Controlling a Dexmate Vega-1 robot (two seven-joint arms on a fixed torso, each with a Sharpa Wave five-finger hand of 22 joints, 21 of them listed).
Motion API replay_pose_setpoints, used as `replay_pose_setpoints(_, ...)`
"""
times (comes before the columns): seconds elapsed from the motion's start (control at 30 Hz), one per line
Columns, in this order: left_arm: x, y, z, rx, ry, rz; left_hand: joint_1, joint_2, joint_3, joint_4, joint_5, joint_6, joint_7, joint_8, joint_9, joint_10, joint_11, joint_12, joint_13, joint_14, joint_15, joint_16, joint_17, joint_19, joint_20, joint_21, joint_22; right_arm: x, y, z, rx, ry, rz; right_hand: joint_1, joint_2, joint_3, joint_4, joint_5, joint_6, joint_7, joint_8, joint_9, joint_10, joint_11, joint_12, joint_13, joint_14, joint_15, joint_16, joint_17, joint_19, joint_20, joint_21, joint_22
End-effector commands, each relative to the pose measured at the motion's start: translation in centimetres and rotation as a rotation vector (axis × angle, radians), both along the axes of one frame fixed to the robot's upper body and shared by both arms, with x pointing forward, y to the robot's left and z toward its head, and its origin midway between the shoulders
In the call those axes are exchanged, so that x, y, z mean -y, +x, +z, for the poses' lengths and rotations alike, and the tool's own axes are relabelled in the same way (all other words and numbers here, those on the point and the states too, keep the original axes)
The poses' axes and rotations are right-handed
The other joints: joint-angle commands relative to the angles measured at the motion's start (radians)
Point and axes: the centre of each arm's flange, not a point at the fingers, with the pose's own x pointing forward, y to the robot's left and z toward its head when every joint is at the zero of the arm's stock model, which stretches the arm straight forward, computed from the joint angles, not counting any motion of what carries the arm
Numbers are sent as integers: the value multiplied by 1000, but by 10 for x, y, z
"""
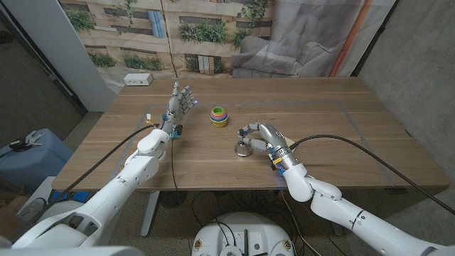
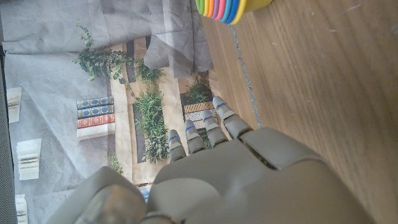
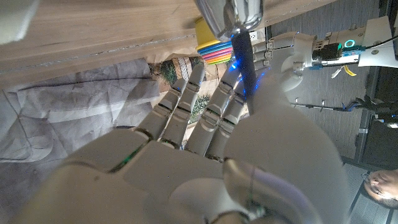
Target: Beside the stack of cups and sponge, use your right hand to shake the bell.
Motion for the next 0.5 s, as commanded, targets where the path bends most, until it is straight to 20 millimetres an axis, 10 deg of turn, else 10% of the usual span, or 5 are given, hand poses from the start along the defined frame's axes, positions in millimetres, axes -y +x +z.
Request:
replay_pose_setpoints(0.03,0,0,0,0,0,0,2,9,0,7,7,2,-8,6,4,3,-6,6,5,11,-96,6,5,8,1,7,6,1,2,-4,-27,-2,-1,3,0,1,-2,1,10,7,-2,3,1,1,-1,5,4,-148,-4,2,3,-48,-1,2)
replay_pose_setpoints(0.5,0,0,0,0,0,0,2,9,0,7,7,2,-8,6,4,2,-7,6,5,11,-96,6,5,7,1,7,6,3,-1,-2,-42,-19,12,-52,-49,-37,3,1,-61,6,-38,1,-63,3,-30,0,-39,-131,-24,3,1,-17,-1,3)
